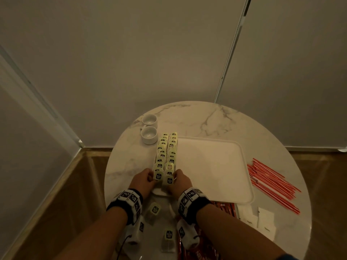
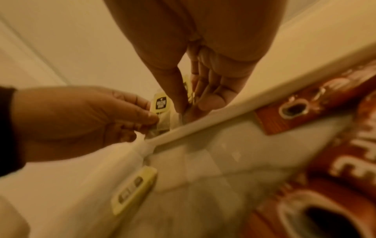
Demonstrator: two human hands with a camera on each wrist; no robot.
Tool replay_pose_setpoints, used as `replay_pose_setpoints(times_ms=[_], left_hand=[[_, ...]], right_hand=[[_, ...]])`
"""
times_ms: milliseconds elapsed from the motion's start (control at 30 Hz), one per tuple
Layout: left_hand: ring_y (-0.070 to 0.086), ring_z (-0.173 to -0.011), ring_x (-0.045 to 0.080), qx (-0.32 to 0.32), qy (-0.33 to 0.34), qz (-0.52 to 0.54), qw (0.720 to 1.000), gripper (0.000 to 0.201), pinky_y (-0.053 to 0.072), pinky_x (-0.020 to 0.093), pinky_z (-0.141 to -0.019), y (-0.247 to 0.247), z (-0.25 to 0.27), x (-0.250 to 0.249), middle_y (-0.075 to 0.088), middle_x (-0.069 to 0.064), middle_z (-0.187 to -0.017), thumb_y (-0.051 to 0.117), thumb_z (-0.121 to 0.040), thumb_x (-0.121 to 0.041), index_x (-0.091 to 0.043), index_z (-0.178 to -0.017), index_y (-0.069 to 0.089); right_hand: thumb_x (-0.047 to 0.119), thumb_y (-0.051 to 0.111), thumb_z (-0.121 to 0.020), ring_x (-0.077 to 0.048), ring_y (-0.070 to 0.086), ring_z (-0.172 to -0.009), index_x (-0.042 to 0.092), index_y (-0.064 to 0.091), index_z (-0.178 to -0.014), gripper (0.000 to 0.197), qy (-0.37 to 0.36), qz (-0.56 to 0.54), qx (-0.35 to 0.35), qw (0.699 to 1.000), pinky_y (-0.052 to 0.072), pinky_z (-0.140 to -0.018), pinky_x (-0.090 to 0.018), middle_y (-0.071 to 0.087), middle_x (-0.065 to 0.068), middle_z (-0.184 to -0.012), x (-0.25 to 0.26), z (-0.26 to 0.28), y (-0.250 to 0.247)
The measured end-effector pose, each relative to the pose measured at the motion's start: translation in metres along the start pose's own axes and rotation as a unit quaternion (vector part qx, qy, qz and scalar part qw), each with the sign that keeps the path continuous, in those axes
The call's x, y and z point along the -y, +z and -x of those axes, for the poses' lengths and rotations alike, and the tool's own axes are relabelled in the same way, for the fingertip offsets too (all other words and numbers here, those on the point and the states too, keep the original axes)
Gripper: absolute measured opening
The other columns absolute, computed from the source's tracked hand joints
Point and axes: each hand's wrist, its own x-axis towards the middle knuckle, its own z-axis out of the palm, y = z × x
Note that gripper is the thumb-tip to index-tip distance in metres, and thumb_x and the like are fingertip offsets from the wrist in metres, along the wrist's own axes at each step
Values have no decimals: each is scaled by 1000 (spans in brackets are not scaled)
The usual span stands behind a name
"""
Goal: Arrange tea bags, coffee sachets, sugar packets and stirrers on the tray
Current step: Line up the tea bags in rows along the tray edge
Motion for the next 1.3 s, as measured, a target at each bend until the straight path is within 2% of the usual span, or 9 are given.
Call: replay_pose_setpoints(times_ms=[133,200,267,433,567,867,1067,1200,1300], left_hand=[[57,-87,13,-23,23,-23,999,22,50,29,-84,7,1,-1,58,-5,-99,69,-81,-22,-19,-97,55],[48,-96,10,-54,53,-36,996,42,45,26,-90,10,2,2,42,-6,-112,72,-79,-22,-19,-113,47],[42,-102,9,-70,83,-46,993,58,44,26,-94,10,2,6,34,-5,-117,75,-76,-23,-19,-122,41],[39,-107,18,-32,173,-209,962,37,46,32,-92,10,1,10,40,-2,-122,67,-80,-30,-23,-115,55],[42,-108,20,-33,182,-266,946,35,44,32,-87,9,-2,10,46,-4,-124,62,-82,-31,-28,-116,57],[46,-108,21,-42,193,-283,939,30,44,34,-84,13,-7,12,51,-5,-126,60,-85,-35,-26,-114,60],[46,-109,22,-37,190,-280,940,30,44,37,-86,9,-9,10,51,-4,-125,61,-83,-32,-26,-112,60],[44,-110,20,-26,185,-268,945,41,42,36,-89,7,-8,6,47,-4,-127,62,-80,-30,-27,-119,53],[43,-112,21,-14,184,-264,947,50,41,37,-91,6,-6,4,44,-3,-129,62,-78,-37,-30,-126,49]], right_hand=[[20,69,-83,-22,63,-96,22,39,-104,37,-32,-4,-32,999,52,-76,-27,62,-6,-113,-3,-2,5],[16,70,-80,-22,62,-91,25,38,-108,44,-54,-13,-62,997,56,-78,-33,58,-6,-111,-6,-1,4],[16,67,-82,-23,60,-91,21,41,-113,41,-83,10,-74,994,54,-78,-33,52,-5,-113,-7,1,3],[27,62,-88,-25,54,-100,13,49,-116,34,-151,140,-31,978,48,-88,-29,41,-5,-120,-11,6,7],[22,57,-92,-26,52,-102,12,49,-118,29,-174,162,-28,971,46,-93,-30,40,-7,-122,-12,8,11],[23,53,-94,-24,42,-111,14,54,-115,23,-216,194,-45,956,40,-100,-29,39,-6,-123,-18,5,14],[28,53,-94,-20,42,-101,16,55,-111,20,-201,178,-62,961,42,-95,-30,40,-4,-116,-15,0,12],[25,52,-94,-14,35,-91,16,54,-110,19,-193,171,-54,965,43,-93,-29,40,-4,-114,-15,-1,11],[19,56,-91,-18,45,-96,17,51,-114,24,-185,142,-60,971,46,-95,-32,40,-3,-116,-15,-2,14]])
